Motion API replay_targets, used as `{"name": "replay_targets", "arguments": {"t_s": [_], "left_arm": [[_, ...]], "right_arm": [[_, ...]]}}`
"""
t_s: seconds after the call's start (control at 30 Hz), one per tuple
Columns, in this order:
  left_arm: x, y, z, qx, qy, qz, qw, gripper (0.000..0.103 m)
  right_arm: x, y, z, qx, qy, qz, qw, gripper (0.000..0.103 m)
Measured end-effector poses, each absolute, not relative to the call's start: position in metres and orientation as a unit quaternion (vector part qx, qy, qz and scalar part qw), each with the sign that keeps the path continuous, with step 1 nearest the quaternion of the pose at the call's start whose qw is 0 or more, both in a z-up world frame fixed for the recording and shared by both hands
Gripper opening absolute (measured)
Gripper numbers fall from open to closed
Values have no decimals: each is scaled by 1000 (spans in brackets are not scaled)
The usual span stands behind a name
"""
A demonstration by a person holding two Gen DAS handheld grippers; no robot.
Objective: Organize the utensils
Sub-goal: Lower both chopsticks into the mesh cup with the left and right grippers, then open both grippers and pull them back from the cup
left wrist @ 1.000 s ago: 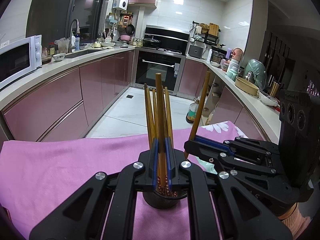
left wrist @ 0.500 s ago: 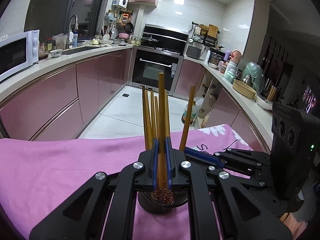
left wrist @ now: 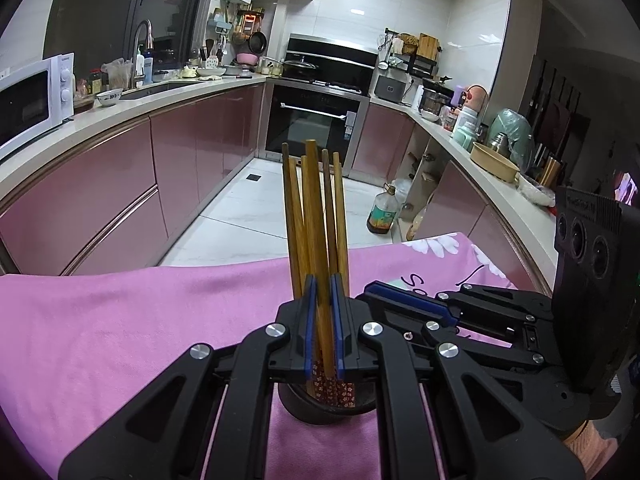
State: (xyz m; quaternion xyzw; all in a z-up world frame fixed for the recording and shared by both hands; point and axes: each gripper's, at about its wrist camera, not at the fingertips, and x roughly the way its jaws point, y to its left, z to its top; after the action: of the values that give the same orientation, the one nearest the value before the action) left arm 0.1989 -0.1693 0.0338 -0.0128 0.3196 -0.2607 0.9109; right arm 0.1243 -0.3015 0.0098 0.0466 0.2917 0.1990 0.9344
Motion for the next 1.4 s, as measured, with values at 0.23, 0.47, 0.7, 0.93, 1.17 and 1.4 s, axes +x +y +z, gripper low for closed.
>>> {"name": "replay_targets", "arguments": {"t_s": [0.23, 0.47, 0.7, 0.93, 1.17, 1.4], "left_arm": [[203, -170, 30, -14, 326, -252, 911, 8], [208, -173, 25, -11, 331, -241, 912, 9], [210, -174, 19, -9, 334, -237, 912, 9], [210, -174, 14, -7, 337, -231, 913, 19], [206, -170, 8, -7, 336, -228, 914, 33], [189, -160, 8, -3, 312, -209, 927, 55]], "right_arm": [[124, -305, 8, 54, 294, 199, 933, 6], [122, -310, 4, 58, 297, 199, 932, 8], [122, -308, 3, 61, 298, 199, 932, 8], [121, -307, 2, 61, 299, 199, 931, 8], [120, -306, 0, 58, 297, 196, 933, 16], [117, -305, -2, 57, 292, 184, 937, 25]]}}
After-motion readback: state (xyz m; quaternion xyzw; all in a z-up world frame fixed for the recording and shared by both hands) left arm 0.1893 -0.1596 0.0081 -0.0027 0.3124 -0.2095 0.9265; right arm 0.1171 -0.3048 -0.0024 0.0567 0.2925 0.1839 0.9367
